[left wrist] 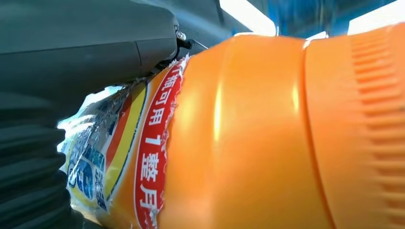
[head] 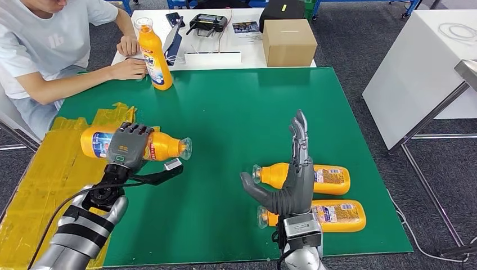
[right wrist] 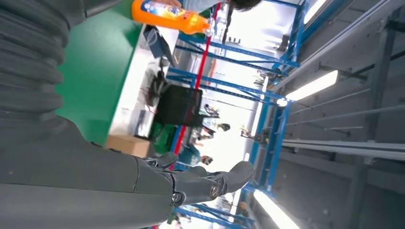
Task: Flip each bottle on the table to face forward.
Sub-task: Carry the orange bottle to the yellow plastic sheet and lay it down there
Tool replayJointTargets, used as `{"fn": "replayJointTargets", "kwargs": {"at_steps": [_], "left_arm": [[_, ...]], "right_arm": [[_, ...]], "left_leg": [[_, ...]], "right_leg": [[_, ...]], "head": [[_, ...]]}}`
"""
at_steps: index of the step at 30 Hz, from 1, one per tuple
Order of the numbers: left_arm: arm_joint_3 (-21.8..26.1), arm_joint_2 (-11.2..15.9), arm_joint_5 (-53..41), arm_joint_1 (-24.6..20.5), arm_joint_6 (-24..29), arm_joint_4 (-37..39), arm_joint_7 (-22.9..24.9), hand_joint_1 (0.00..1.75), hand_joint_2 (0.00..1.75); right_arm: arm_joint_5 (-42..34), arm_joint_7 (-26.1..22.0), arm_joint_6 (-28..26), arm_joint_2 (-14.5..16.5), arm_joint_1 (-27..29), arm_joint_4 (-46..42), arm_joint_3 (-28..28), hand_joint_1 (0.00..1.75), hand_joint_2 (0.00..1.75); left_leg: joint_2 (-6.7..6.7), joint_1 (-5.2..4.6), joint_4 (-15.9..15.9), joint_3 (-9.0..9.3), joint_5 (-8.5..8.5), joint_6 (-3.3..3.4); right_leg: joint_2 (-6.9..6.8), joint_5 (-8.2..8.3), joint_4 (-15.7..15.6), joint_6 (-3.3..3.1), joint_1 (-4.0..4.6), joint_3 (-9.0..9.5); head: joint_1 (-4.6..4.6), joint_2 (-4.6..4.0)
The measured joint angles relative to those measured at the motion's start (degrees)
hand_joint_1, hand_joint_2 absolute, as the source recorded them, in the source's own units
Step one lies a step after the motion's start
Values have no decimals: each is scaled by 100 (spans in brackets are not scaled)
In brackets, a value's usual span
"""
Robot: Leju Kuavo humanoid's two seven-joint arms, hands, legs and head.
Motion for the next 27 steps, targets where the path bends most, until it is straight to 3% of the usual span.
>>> {"fn": "replayJointTargets", "kwargs": {"at_steps": [10, 19, 23, 27], "left_arm": [[144, 2, 1081, -820, -369, 2566, 87, 175, 175], [887, 137, 1970, -1254, -766, 3816, 208, 171, 175], [1126, 208, 2089, -1306, -695, 4080, 163, 2, 175], [1325, 221, 2224, -1243, -270, 4180, -110, 0, 175]], "right_arm": [[-115, 399, 673, -147, -140, -82, 0, 0, 175], [-750, 729, 1585, -432, -430, 160, -18, 0, 175], [-749, 715, 1627, -500, -519, 252, -26, 0, 175], [-721, 706, 1624, -548, -548, 306, -26, 0, 175]], "left_leg": [[-4, 3, 0, 1, 1, -1], [7, -4, -13, 84, -23, -23], [11, -4, -29, 135, -25, -28], [5, -1, -35, 145, -13, -40]], "right_leg": [[-2, 0, 2, 0, 2, 8], [15, -8, 1, -8, 3, 86], [21, -10, 1, -13, 3, 119], [17, -11, 2, -16, 4, 122]], "head": [[1, 0], [-2, 0], [-2, 0], [-2, 0]]}}
